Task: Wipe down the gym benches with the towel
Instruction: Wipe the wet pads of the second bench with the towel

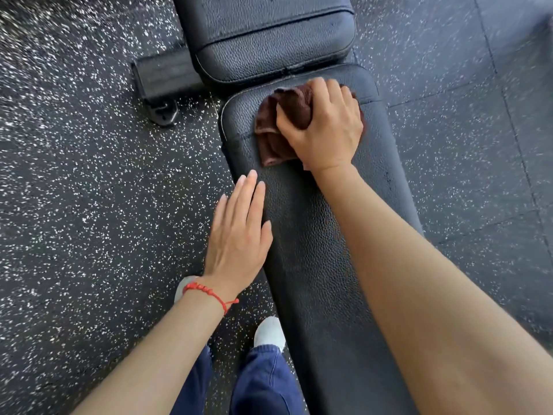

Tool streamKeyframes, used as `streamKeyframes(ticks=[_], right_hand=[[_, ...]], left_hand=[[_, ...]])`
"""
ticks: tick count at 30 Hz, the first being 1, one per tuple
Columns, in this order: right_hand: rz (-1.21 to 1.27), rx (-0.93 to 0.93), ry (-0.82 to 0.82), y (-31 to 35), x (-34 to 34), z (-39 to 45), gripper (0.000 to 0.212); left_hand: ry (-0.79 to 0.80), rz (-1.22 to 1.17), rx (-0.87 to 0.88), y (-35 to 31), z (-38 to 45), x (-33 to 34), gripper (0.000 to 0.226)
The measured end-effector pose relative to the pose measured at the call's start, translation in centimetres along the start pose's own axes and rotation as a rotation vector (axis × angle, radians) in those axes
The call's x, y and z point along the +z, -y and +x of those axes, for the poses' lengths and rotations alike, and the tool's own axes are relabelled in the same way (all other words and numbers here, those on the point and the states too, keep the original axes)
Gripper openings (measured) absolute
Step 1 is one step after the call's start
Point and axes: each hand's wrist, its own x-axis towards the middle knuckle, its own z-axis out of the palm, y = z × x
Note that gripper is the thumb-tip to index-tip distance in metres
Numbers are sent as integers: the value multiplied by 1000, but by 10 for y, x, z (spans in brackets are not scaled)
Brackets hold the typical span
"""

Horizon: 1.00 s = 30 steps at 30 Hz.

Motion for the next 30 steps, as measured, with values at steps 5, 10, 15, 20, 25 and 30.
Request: streamKeyframes(ticks=[5, 10, 15, 20, 25, 30], right_hand=[[63, 9, 29, -7, -9, -11, 42], [64, 8, -3, -37, -41, -69, 36], [40, 17, 5, -79, -76, -139, 36], [35, -10, -11, -85, -79, -144, 33], [22, -21, -31, -85, -68, -123, 34], [42, 56, -24, -85, -48, -53, 40]], left_hand=[[8, -25, -29, -5, 0, -3, 56], [-10, -19, -47, -14, -2, 0, 57], [-7, 7, -14, -36, -3, 7, 55], [-14, 42, 9, -47, 0, 14, 51], [-21, 63, -12, -48, 2, 18, 52], [-67, 11, -7, -44, 5, 25, 52]])
